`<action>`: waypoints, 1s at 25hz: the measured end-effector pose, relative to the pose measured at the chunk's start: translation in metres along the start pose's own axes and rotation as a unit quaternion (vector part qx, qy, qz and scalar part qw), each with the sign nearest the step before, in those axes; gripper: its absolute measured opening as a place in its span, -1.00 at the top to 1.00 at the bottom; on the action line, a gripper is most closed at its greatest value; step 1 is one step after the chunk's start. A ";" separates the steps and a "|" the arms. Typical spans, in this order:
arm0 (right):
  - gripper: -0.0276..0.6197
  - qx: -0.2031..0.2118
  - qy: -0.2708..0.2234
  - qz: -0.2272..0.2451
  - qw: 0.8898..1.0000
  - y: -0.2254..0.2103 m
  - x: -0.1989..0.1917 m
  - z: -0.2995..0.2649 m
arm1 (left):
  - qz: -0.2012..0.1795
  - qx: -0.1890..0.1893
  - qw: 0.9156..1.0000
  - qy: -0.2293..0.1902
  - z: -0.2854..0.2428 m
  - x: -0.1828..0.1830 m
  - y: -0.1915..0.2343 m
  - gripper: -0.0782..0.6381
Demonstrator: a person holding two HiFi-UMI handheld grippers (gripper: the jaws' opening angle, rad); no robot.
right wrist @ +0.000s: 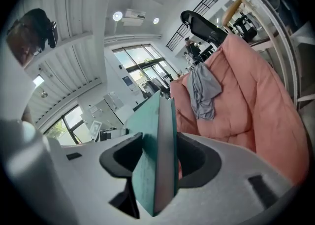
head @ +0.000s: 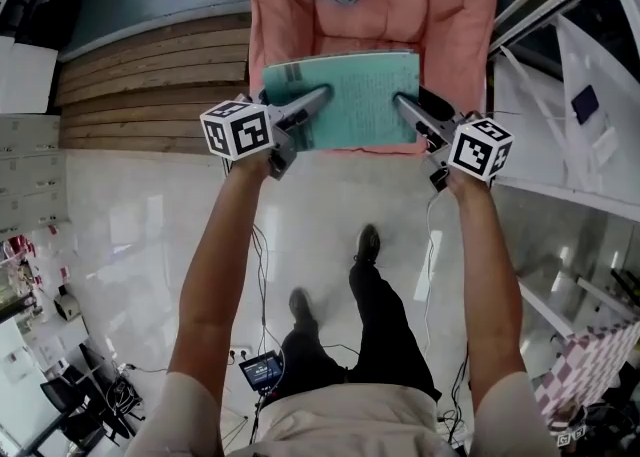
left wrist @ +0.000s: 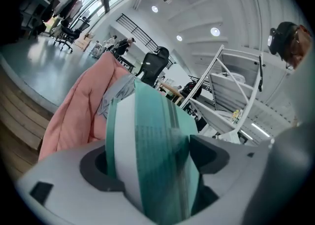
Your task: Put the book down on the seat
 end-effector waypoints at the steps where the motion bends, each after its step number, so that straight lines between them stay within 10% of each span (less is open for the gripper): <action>1: 0.29 -0.002 0.004 -0.005 1.000 -0.009 -0.007 -0.003 | 0.006 0.003 1.000 0.005 -0.005 -0.008 0.007 -0.27; 25: 0.29 -0.073 0.042 -0.110 0.990 -0.146 -0.134 -0.053 | 0.104 0.065 0.989 0.076 -0.086 -0.147 0.127 -0.36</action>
Point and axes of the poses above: the fingertips, and each gripper's own axes: z backward along the fingers, y to its left, x out of its top, the point moved 7 cm from there along z, backward along the fingers, and after that the axes turned 7 degrees about -x, right-handed, at the moved point
